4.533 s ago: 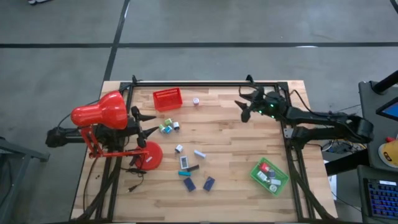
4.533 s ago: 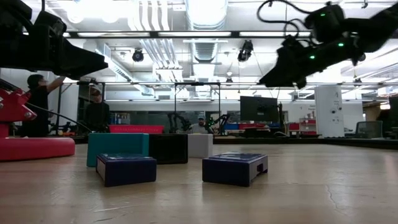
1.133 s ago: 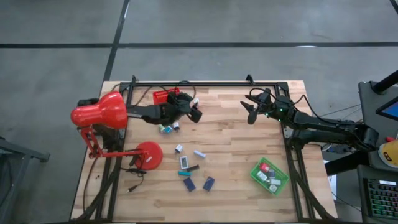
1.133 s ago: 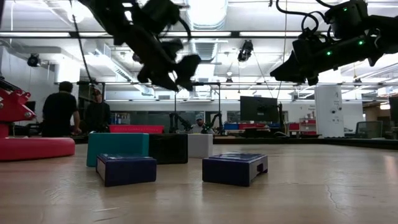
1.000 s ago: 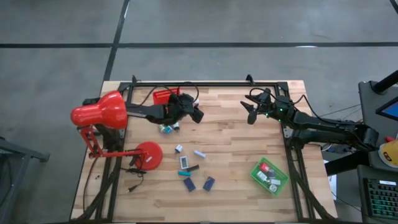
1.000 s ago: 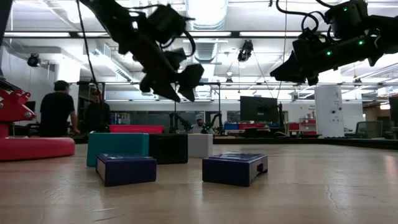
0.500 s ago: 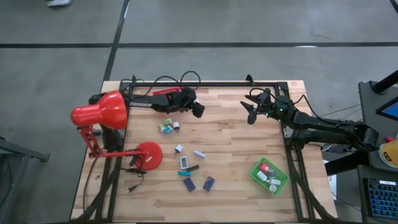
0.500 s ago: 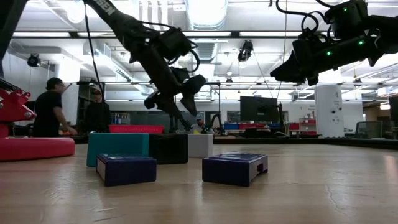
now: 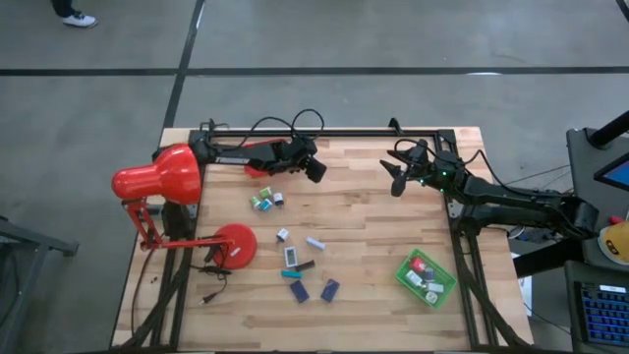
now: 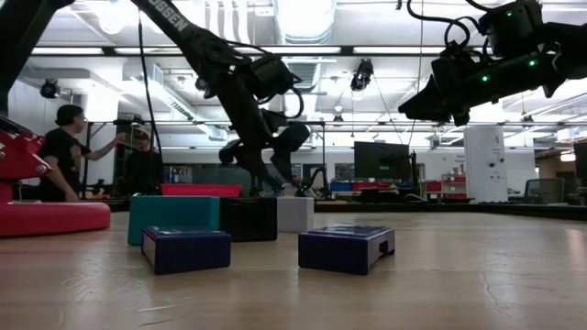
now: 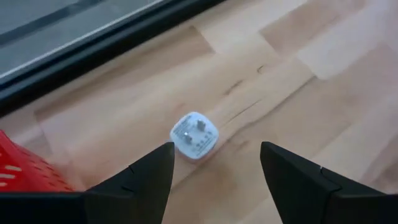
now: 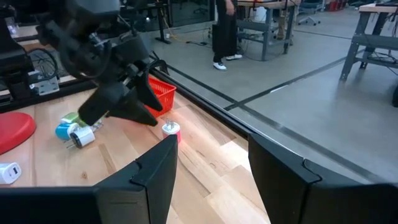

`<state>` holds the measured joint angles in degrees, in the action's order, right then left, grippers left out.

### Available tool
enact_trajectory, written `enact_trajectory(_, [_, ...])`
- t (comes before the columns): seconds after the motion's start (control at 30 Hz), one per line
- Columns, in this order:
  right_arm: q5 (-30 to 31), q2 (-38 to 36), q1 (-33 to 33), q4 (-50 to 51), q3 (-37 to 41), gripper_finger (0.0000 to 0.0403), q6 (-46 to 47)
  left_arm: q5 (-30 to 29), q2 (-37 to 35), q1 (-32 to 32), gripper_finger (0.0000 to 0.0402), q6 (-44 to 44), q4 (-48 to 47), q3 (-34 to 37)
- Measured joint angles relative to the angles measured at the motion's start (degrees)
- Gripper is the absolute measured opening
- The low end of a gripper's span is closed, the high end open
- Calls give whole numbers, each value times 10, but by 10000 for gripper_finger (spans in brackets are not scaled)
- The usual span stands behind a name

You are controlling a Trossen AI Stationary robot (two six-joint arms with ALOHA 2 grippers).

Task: Pick & Place Office items
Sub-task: Put the pink white charger adapter into the green bin

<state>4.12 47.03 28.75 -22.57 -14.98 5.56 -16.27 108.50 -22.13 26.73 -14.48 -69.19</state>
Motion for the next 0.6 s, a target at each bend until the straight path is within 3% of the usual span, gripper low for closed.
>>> enact_trajectory(0.6, [0, 0, 0, 0, 0, 189, 0, 4, 32, -11, 245, -17, 39, 0])
